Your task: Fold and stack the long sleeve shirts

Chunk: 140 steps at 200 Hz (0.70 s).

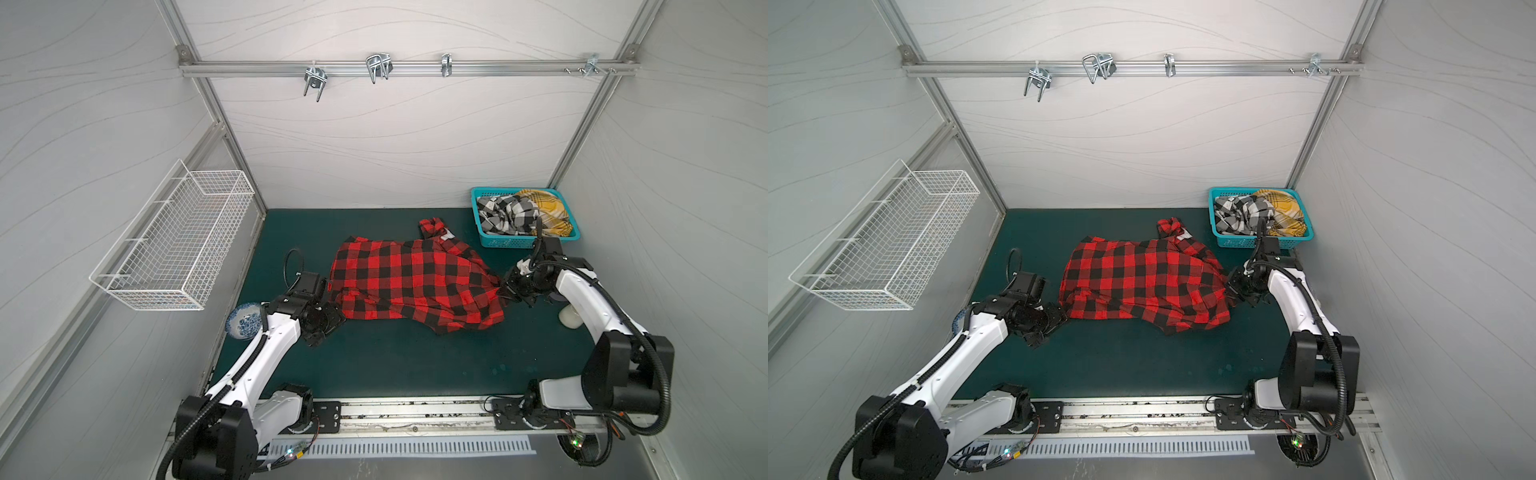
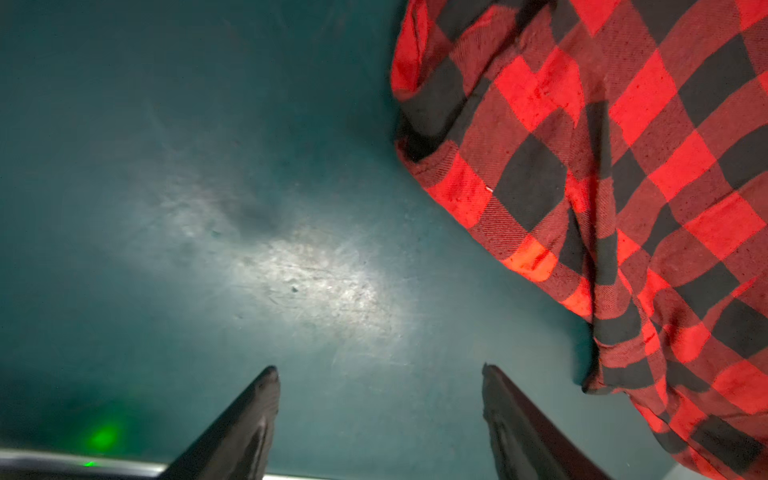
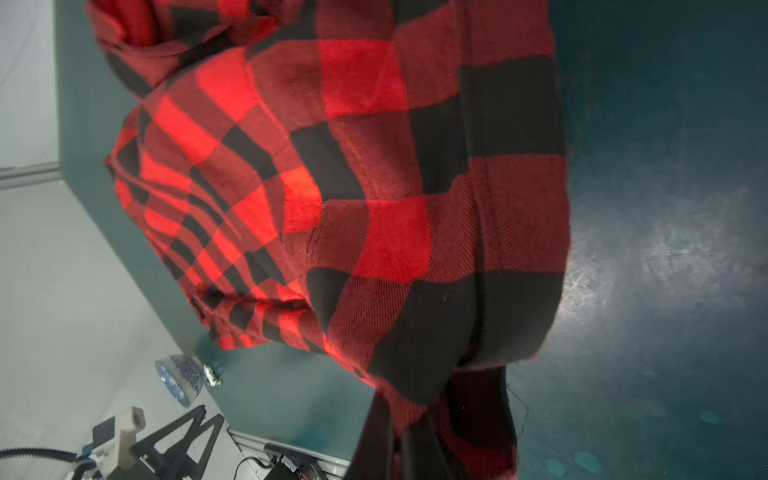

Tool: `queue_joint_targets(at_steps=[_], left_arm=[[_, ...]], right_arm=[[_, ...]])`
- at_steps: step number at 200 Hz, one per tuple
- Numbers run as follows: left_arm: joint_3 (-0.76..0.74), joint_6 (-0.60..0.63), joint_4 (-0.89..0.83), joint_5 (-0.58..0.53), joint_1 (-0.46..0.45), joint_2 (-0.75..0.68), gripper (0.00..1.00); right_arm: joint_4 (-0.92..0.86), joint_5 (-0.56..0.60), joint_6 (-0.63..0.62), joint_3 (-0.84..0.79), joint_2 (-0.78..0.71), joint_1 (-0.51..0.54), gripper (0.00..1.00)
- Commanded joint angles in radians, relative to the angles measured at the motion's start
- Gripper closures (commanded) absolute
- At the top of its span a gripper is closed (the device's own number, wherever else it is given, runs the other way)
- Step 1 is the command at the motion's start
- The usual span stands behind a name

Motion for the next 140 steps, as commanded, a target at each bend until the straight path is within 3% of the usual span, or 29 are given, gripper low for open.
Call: queue_joint_targets(at_steps=[1, 25, 64, 93, 140], left_arm=[[0.016, -0.052, 0.136, 0.126, 0.058, 0.083, 0.23], [0.172, -0.028, 0.168, 0.152, 0.106, 0.236, 0.26], [0.495, 0.077, 0.033, 0.013, 0.106, 0.517, 0.44], [0.550, 0.132, 0.018, 0.023, 0.104, 0.624, 0.53], [0.511, 0.148, 0.094, 0.140, 0.100, 0.710, 0.57]], right_arm=[[-0.025, 0.065, -0.020, 0.020, -0.002, -0.003, 0.62], [-0.026, 0.091, -0.017, -0.007, -0.029, 0.017, 0.48], [-0.013, 0.093, 0.007, -0.053, -0.035, 0.052, 0.48], [-0.004, 0.094, 0.021, -0.080, -0.062, 0.069, 0.49], [-0.007, 0.082, 0.025, -0.091, -0.076, 0.084, 0.49]])
